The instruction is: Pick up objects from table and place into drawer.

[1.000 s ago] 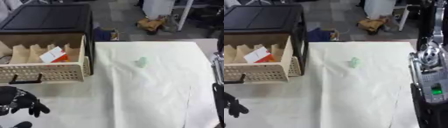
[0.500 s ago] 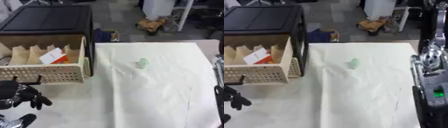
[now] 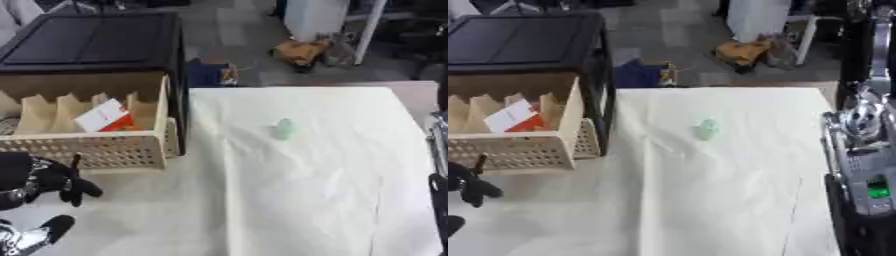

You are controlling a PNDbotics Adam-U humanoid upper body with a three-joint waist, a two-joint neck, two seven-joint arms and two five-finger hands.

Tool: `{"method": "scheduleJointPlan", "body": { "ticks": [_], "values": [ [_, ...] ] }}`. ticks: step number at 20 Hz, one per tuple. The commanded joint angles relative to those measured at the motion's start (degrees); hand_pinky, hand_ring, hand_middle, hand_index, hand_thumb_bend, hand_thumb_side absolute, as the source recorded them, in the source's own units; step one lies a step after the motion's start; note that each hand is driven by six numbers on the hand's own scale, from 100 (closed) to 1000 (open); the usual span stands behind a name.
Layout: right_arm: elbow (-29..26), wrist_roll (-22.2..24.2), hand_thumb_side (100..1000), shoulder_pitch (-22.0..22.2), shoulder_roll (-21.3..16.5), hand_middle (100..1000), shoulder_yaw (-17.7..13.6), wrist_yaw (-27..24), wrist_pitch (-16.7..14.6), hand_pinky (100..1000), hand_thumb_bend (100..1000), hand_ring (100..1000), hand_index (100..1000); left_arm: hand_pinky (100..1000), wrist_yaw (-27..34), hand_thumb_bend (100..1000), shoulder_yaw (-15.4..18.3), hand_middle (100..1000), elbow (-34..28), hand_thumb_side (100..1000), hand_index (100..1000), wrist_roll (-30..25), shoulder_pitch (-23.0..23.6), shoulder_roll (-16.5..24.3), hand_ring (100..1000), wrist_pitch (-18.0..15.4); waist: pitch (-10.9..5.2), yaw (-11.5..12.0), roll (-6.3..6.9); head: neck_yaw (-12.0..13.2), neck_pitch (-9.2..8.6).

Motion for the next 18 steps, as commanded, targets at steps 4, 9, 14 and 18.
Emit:
{"method": "scheduleJointPlan", "body": {
  "ticks": [4,9,14,18],
  "values": [
    [-0.9,-0.03,1000,-1.44,-0.8,529,-0.44,0.38,-0.07,679,100,651,775,384,-1.84,100,0.38,625,-0.66,1000,907,-0.29,-1.82,1.61,644,2.03,-0.49,-0.29,0.05,0.5,-0.9],
    [-0.88,-0.16,1000,-1.6,-0.93,528,-0.57,0.34,-0.05,679,100,650,775,393,-2.6,100,0.35,663,-0.66,1000,914,-0.78,-2.44,1.17,656,3.75,-0.11,-0.6,0.13,0.63,-1.15],
    [-0.8,-0.18,1000,-1.73,-1.07,527,-0.68,0.32,-0.01,679,100,649,775,406,-2.77,100,0.75,681,-0.66,1000,917,-0.5,-3.28,0.78,670,4.45,0.24,-0.89,0.14,0.7,-1.41],
    [-0.75,-0.18,1000,-1.85,-1.13,527,-0.72,0.31,-0.02,680,100,649,774,404,-4.23,100,1.27,679,-0.59,1000,915,0.83,-3.79,0.72,677,4.47,0.4,-0.92,0.09,0.93,-1.6]
  ]
}}
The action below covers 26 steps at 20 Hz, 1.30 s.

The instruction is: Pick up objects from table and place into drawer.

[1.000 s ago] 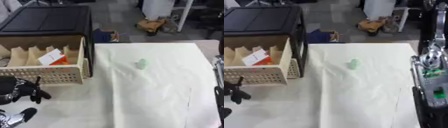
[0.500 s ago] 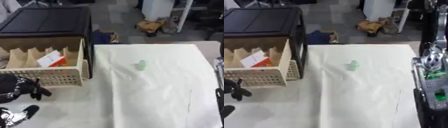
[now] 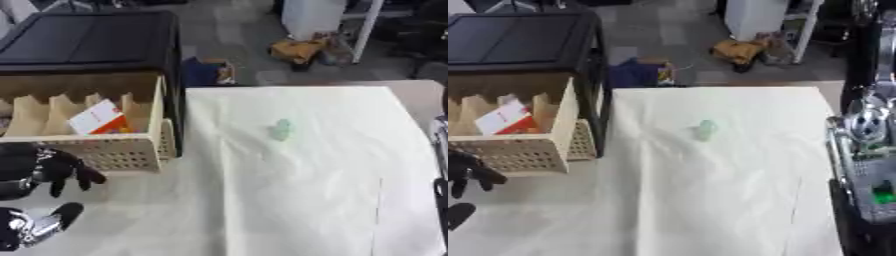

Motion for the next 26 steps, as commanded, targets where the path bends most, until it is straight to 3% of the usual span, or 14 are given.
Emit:
{"method": "scheduleJointPlan", "body": {
  "ticks": [1,13,26],
  "values": [
    [-0.76,-0.17,1000,-1.06,-1.12,527,-0.52,0.18,-0.02,680,100,649,775,399,-1.53,100,1.36,679,-0.17,1000,915,1.33,-1.14,0.83,678,0.07,-0.74,-0.11,0.03,0.44,-0.86],
    [-0.69,-0.56,1000,-1.47,-0.81,528,-0.61,0.26,-0.15,680,100,651,773,409,-2.95,100,1.31,684,1.55,1000,916,4.58,-2.9,-0.09,685,-1.16,-0.84,-0.04,-0.49,1.96,-0.71],
    [-0.91,-0.7,1000,-1.42,-0.57,527,-0.65,0.33,-0.03,679,100,649,772,437,-4.27,100,0.04,694,8.19,1000,915,6.87,-7.81,-2.35,703,-3.51,-0.82,-0.22,-0.6,2.01,-1.36]
  ]
}}
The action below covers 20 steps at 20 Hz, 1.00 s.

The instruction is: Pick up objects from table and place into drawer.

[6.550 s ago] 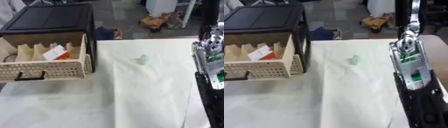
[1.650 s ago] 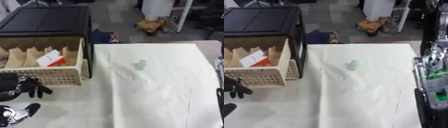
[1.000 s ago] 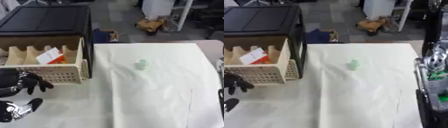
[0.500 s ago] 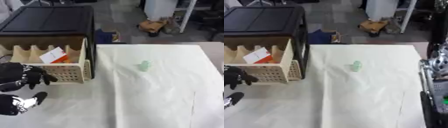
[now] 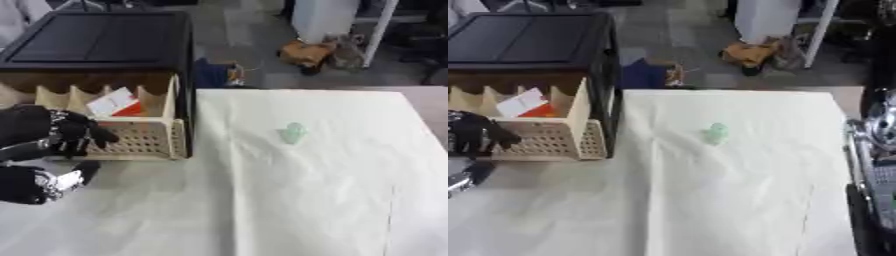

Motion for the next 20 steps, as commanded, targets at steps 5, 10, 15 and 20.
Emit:
{"method": "scheduleJointPlan", "body": {
  "ticks": [5,10,15,20],
  "values": [
    [-1.0,-0.12,1000,-0.99,-0.58,527,-0.32,0.31,0.07,678,100,649,772,452,-0.72,100,0.27,704,1.79,1000,915,0.92,-1.72,0.0,713,-1.03,-0.87,-0.19,0.21,-0.32,-1.0],
    [-1.08,-0.11,1000,-1.03,-0.61,527,-0.33,0.31,0.11,678,100,648,772,472,-1.22,100,0.12,722,3.4,1000,916,1.55,-2.74,-0.78,732,-1.44,-0.74,-0.38,0.33,-0.48,-1.31],
    [-1.16,0.01,1000,-1.09,-0.68,527,-0.27,0.32,0.12,678,100,648,771,507,-1.38,100,-0.01,769,5.28,1000,927,2.75,-4.4,-1.66,758,-2.48,-0.59,-0.5,0.56,-1.01,-1.17],
    [-1.2,0.12,1000,-1.17,-0.77,526,-0.21,0.33,0.13,678,100,647,771,520,-1.56,100,0.0,770,7.47,1000,934,3.8,-6.27,-2.47,761,-3.47,-0.46,-0.62,0.72,-1.19,-0.57]
  ]
}}
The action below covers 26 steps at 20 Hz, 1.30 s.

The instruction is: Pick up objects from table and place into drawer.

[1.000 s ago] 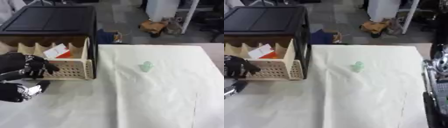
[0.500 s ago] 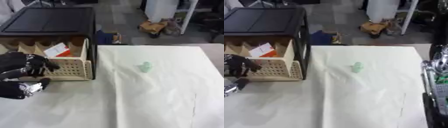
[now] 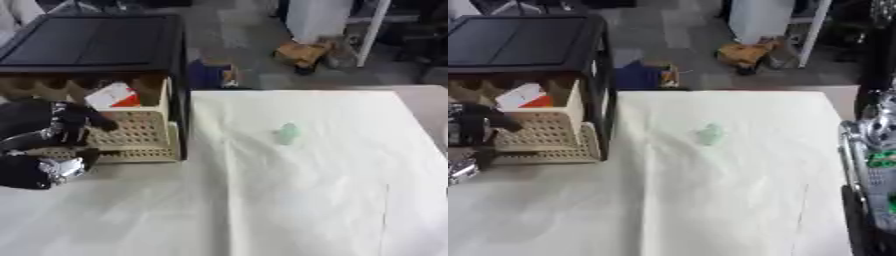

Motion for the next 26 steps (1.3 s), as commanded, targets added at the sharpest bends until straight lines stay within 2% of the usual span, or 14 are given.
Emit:
{"method": "scheduleJointPlan", "body": {
  "ticks": [1,14,17,26],
  "values": [
    [-1.19,0.08,1000,-1.0,-0.8,527,-0.2,0.33,0.06,678,100,647,771,521,-0.33,100,0.47,771,1.15,1000,934,0.87,-1.86,0.54,762,-0.52,-0.82,-0.1,0.09,-0.2,-0.03],
    [-1.25,0.15,1000,-1.04,-0.95,525,-0.34,0.37,0.18,677,100,646,770,544,-2.27,100,0.72,804,7.2,1000,969,3.04,-4.87,-1.69,784,-1.63,-0.41,-0.5,0.34,0.1,-0.44],
    [-1.27,0.16,1000,-1.02,-0.91,525,-0.37,0.37,0.22,677,100,646,770,547,-2.85,100,0.61,821,8.01,1000,1000,3.44,-5.2,-2.01,789,-1.76,-0.41,-0.49,0.36,0.14,-0.5],
    [-1.44,0.15,1000,-0.98,-0.71,525,-0.48,0.49,0.43,678,100,646,770,560,-3.14,100,0.27,855,9.18,1000,1000,3.69,-5.68,-2.61,799,-2.03,-0.54,-0.57,0.3,0.26,-0.67]
  ]
}}
